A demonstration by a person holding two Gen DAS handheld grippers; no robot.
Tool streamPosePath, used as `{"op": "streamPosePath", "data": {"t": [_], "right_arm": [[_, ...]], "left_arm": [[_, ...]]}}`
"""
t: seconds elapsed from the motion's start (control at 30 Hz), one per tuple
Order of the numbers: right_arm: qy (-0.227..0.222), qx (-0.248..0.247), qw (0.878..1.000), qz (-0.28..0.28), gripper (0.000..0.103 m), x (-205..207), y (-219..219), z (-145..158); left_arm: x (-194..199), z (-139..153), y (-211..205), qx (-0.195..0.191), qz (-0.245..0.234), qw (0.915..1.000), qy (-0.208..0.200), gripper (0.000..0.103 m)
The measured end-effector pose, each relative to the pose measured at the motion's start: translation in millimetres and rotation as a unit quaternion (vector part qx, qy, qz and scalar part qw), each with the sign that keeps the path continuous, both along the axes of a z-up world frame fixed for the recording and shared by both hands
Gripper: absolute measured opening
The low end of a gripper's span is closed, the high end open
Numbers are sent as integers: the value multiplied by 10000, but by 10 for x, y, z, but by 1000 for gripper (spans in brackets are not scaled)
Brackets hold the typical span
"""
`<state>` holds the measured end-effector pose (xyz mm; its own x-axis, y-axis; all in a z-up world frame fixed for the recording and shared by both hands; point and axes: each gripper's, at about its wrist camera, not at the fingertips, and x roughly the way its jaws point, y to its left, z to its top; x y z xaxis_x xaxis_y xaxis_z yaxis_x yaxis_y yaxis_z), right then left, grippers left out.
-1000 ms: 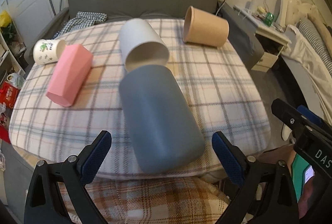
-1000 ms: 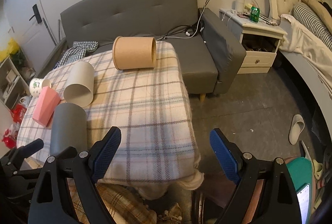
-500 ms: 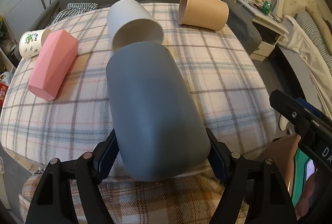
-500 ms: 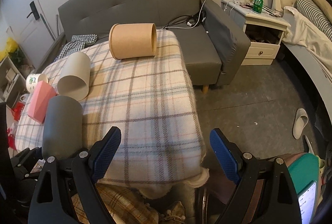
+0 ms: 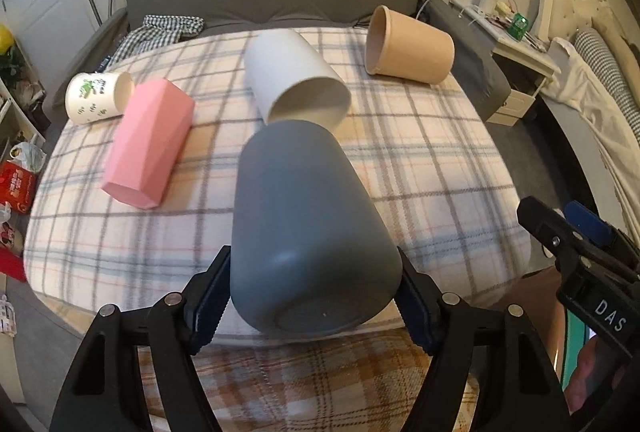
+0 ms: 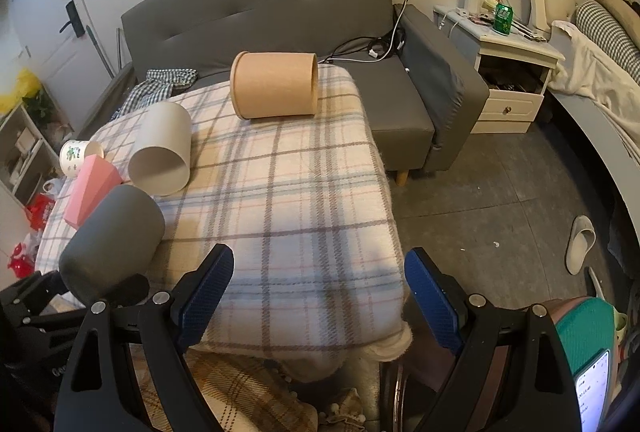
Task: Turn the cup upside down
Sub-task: 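Turn the grey cup base-up and lower it onto the table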
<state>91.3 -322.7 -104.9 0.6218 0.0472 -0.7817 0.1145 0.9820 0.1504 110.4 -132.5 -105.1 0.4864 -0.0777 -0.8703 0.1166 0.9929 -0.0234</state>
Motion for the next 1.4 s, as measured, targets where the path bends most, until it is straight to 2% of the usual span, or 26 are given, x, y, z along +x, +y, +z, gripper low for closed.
{"op": "streamPosePath", "data": {"t": [0.23,0.83,1.07,1.2,1.4], "right_arm": [[-31,-2,10000,41,88,-34,32,46],[-41,75,9999,57,88,-43,45,53],[-45,75,9999,104,88,-19,99,65],[-11,93,9999,125,88,1,138,42],[49,80,9998,174,88,19,200,18]], "left_arm": [[34,126,110,-82,99,9998,-144,73],[257,368,265,-11,127,9989,-444,72],[390,380,331,118,0,9998,-148,72],[539,230,348,227,5,9995,215,72],[715,191,361,192,4,9996,199,72]]}}
